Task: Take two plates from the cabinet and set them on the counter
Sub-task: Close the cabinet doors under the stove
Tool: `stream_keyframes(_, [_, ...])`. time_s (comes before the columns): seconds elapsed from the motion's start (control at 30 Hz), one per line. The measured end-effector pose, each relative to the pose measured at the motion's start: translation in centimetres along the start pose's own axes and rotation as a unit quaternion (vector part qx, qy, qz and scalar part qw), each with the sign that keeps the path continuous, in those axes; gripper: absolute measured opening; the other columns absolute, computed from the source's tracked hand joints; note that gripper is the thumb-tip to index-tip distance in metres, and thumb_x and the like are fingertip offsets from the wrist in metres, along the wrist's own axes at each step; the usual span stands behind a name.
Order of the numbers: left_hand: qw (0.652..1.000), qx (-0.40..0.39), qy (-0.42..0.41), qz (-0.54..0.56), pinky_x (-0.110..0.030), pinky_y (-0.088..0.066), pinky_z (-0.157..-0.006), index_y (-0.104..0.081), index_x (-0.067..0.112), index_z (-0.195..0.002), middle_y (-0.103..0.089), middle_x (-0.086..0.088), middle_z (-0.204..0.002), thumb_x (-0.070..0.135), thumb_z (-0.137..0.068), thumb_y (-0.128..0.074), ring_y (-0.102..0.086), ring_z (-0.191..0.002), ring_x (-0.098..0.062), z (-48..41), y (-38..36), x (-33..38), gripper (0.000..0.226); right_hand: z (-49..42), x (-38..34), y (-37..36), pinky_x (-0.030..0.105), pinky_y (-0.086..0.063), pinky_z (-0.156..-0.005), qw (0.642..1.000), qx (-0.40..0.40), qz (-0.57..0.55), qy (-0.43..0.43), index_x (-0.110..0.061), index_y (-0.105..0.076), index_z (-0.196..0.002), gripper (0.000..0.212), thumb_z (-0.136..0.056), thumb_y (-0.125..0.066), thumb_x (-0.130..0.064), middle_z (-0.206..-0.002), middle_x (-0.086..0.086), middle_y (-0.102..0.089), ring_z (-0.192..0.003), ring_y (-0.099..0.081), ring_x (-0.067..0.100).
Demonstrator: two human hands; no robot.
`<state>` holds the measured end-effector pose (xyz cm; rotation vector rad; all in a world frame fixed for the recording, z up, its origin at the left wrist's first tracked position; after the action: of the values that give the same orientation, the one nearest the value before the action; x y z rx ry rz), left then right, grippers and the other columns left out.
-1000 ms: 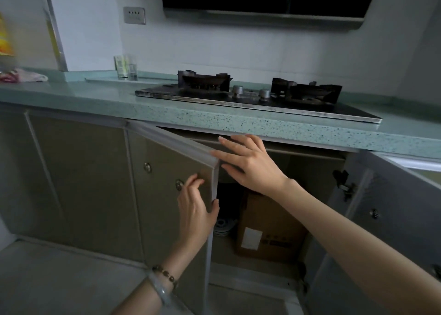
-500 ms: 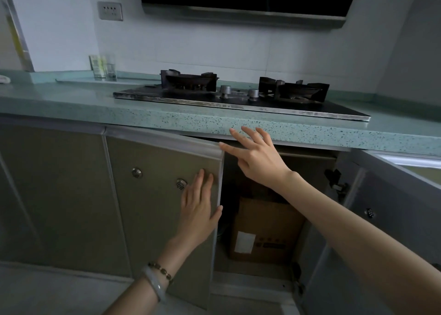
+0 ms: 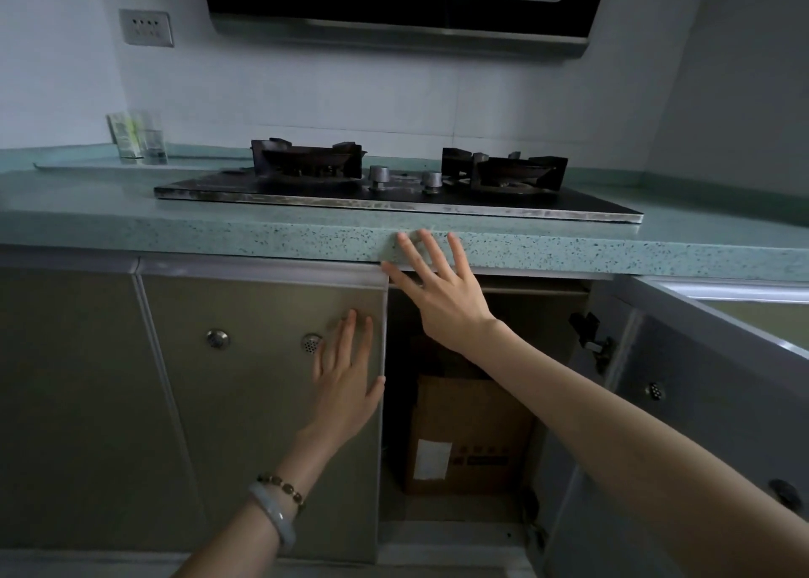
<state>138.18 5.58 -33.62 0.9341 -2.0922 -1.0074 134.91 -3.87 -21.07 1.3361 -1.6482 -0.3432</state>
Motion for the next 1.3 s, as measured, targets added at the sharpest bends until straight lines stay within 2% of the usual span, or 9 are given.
stream_keyframes(0.13, [1.0,0.019,0.009,0.018,-0.041,-0.001,-0.116,0.004,0.017,-0.151,0.014,-0.003,-0.157,0.042,-0.091,-0.051,0.007,-0.146,-0.021,0.2,0.7,0.4,0.085,0.4,-0.2,0.7,0.054,0.014,-0.112,0.999,0.004,-0.032,0.015,-0.027,-0.002,-0.151,0.084,-0.084,-0.051,-0.011,-0.16,0.013,0.006,-0.146,0.008,0.034])
stream_keyframes(0.27, [0.997,0.03,-0.04,0.065,-0.04,-0.003,-0.116,-0.003,0.016,-0.152,0.011,0.0,-0.156,0.038,-0.091,-0.053,0.006,-0.144,-0.016,0.6,1.5,3.7,0.081,3.6,1.4,4.0,0.05,-0.001,-0.117,0.995,0.021,-0.088,0.028,-0.025,-0.009,-0.151,0.08,-0.084,-0.049,-0.007,-0.16,0.013,-0.004,-0.147,0.0,0.033])
stream_keyframes(0.47, [0.983,0.026,-0.129,0.131,-0.039,-0.007,-0.118,-0.01,0.018,-0.151,0.0,-0.002,-0.161,0.04,-0.091,-0.053,0.004,-0.144,-0.013,1.5,2.5,13.9,0.077,13.2,6.7,8.4,0.044,-0.011,-0.117,0.995,0.003,-0.103,0.0,-0.025,-0.02,-0.149,0.066,-0.091,-0.049,-0.013,-0.158,0.013,-0.013,-0.146,-0.011,0.031])
stream_keyframes(0.63, [0.956,0.014,-0.232,0.181,-0.037,-0.006,-0.119,-0.011,0.018,-0.151,-0.003,-0.001,-0.161,0.041,-0.092,-0.051,0.006,-0.145,-0.009,3.3,3.2,24.1,0.074,21.8,11.3,12.1,0.05,-0.026,-0.114,0.996,-0.014,-0.073,-0.051,-0.019,-0.035,-0.144,0.062,-0.088,-0.059,-0.013,-0.153,0.017,-0.027,-0.142,-0.026,0.036])
stream_keyframes(0.77, [0.927,0.005,-0.303,0.221,-0.039,-0.006,-0.12,-0.013,0.016,-0.151,-0.006,-0.001,-0.161,0.041,-0.092,-0.051,0.004,-0.147,-0.01,5.1,4.2,31.7,0.074,27.7,14.6,15.0,0.053,-0.028,-0.112,0.994,-0.025,-0.047,-0.099,-0.017,-0.045,-0.14,0.059,-0.085,-0.065,-0.011,-0.15,0.02,-0.032,-0.138,-0.031,0.039])
stream_keyframes(0.93, [0.904,-0.007,-0.352,0.243,-0.036,-0.003,-0.12,-0.012,0.017,-0.151,-0.007,0.0,-0.161,0.041,-0.092,-0.051,0.0,-0.148,-0.014,6.8,4.6,38.3,0.075,33.7,17.1,17.3,0.052,-0.027,-0.113,0.988,-0.052,-0.028,-0.146,-0.021,-0.046,-0.139,0.055,-0.087,-0.063,-0.012,-0.151,0.019,-0.03,-0.14,-0.029,0.037])
stream_keyframes(1.03, [0.893,-0.01,-0.374,0.251,-0.035,-0.001,-0.12,-0.01,0.017,-0.151,-0.006,0.0,-0.161,0.045,-0.092,-0.05,0.0,-0.148,-0.013,7.6,4.8,40.8,0.077,36.2,18.0,17.8,0.051,-0.026,-0.114,0.984,-0.065,-0.017,-0.168,-0.021,-0.046,-0.138,0.054,-0.088,-0.064,-0.016,-0.152,0.018,-0.03,-0.14,-0.029,0.036])
stream_keyframes(1.13, [0.879,-0.004,-0.403,0.253,-0.039,-0.005,-0.12,-0.012,0.014,-0.151,-0.009,-0.002,-0.161,0.05,-0.091,-0.045,-0.003,-0.148,-0.014,8.1,5.3,42.7,0.078,38.3,18.7,18.0,0.05,-0.024,-0.114,0.978,-0.078,-0.019,-0.194,-0.02,-0.046,-0.139,0.054,-0.089,-0.064,-0.019,-0.152,0.017,-0.03,-0.14,-0.029,0.035])
stream_keyframes(1.3, [0.858,-0.006,-0.44,0.265,-0.036,0.0,-0.12,-0.014,0.015,-0.151,-0.014,-0.002,-0.16,0.057,-0.09,-0.043,-0.005,-0.148,-0.013,9.5,6.0,45.3,0.08,41.4,19.6,18.1,0.045,-0.021,-0.117,0.966,-0.087,-0.041,-0.24,-0.011,-0.044,-0.14,0.056,-0.09,-0.061,-0.029,-0.149,0.015,-0.037,-0.14,-0.034,0.029])
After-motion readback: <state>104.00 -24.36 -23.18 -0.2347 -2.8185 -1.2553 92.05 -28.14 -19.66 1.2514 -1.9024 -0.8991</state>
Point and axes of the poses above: each hand's wrist, its own z-axis away from the middle knuckle, its own y-axis out of the back of the hand, x = y × z, the point moved 10 cm from there along -z, towards the middle knuckle
